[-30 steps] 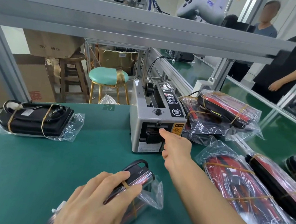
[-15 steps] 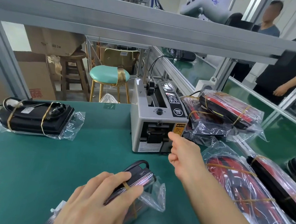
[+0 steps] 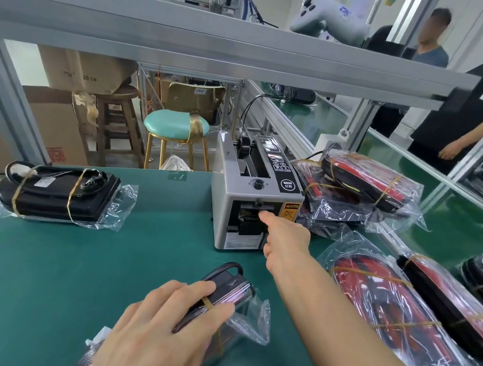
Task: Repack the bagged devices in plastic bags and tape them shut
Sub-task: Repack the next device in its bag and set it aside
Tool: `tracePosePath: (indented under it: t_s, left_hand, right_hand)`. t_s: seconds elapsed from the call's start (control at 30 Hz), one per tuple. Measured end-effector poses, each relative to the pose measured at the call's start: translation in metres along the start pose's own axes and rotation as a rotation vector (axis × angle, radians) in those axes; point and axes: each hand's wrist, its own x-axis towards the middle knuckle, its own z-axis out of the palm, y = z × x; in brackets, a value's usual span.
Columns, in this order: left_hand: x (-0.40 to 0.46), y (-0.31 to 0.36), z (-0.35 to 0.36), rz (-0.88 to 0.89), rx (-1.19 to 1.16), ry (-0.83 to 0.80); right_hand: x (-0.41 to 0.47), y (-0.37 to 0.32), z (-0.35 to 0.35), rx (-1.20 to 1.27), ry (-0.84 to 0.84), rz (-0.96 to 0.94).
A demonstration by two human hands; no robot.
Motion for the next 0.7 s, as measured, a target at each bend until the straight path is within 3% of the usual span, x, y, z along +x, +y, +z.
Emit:
tracePosePath:
  t_s: [0.13,0.27,0.37,0.47,0.6,0.7]
  left_hand:
    - [0.001,-0.003,0.004,-0.061,-0.029,-0.107]
    - [0.001,-0.001,0.004,-0.096,-0.079,-0.119]
    - [0.001,0.001,0.009,-0.163,-0.085,-0.024]
    - [0.005,0.005,0.013,-0.198,-0.098,0.044]
    - [0.010,0.012,0.015,-0.277,-0.158,0.064]
    - [0.008,0.014,0.015,-0.331,-0.172,0.054]
  right_hand:
    - [0.000,0.003,0.005,0.051,0.021,0.043]
    - [-0.007,-0.002,-0.016,0.105,-0.143,0.071]
    - [-0.031,-0.006,-0.045,-0.016,-0.349,-0.002]
    - [-0.062,-0.003,-0.062,-0.259,-0.436,-0.142]
    - [-0.092,0.008,-0.066,-0.204,-0.611,-0.168]
    - [-0.093,0.017,-0.066,-0.159,-0.581,-0.193]
